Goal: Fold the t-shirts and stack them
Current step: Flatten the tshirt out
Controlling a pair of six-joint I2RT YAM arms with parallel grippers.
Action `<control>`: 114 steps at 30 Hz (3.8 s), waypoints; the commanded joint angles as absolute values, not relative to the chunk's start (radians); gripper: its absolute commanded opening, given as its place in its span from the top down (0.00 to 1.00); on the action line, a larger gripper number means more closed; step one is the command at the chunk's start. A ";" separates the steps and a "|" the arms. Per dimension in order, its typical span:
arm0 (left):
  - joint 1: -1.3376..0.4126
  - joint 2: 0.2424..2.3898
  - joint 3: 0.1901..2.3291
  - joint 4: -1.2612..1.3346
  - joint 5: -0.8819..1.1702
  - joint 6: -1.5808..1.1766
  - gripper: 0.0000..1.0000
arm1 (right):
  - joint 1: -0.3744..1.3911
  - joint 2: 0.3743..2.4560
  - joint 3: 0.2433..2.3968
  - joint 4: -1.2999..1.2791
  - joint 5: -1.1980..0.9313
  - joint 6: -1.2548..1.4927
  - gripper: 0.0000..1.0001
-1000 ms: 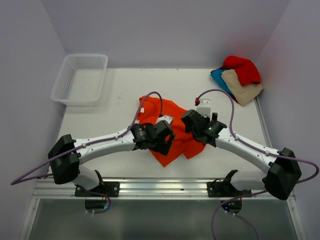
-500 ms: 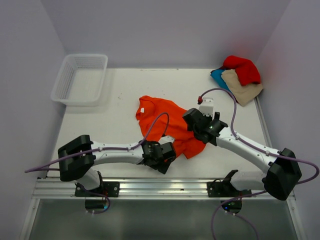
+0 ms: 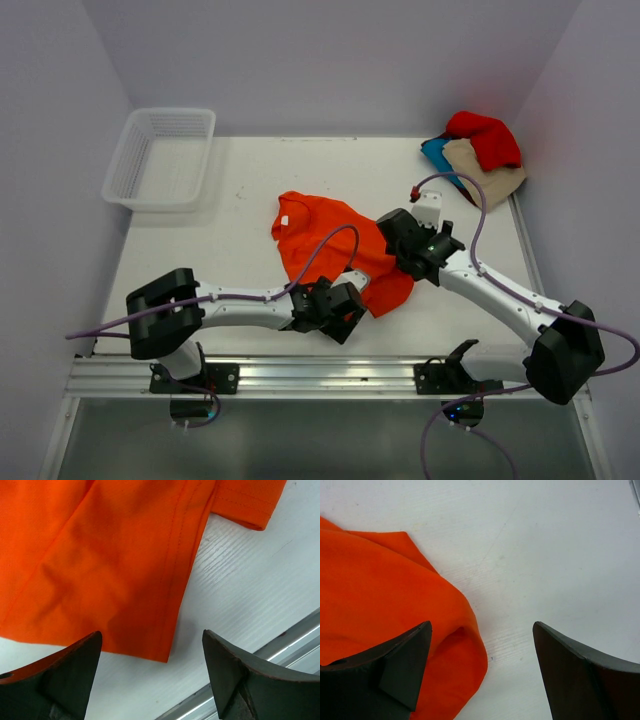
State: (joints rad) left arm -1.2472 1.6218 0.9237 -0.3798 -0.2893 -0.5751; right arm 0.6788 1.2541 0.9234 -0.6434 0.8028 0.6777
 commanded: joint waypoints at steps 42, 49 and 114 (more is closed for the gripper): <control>-0.970 1.563 1.574 -0.675 -0.750 -0.382 1.00 | 0.808 1.149 0.680 -0.422 0.264 0.698 0.60; -0.950 1.594 1.582 -0.658 -0.726 -0.370 1.00 | 0.811 1.330 0.689 -0.292 0.268 0.703 0.61; -0.862 1.086 1.535 -0.741 -0.974 -0.400 1.00 | 0.857 0.962 1.344 -0.813 0.959 0.442 1.00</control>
State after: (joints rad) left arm -0.8703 1.1576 1.4590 -0.7452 -0.9077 -0.4232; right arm 0.8543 0.9340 1.2922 -0.7559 0.8318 0.5339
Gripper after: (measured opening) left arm 0.013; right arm 0.025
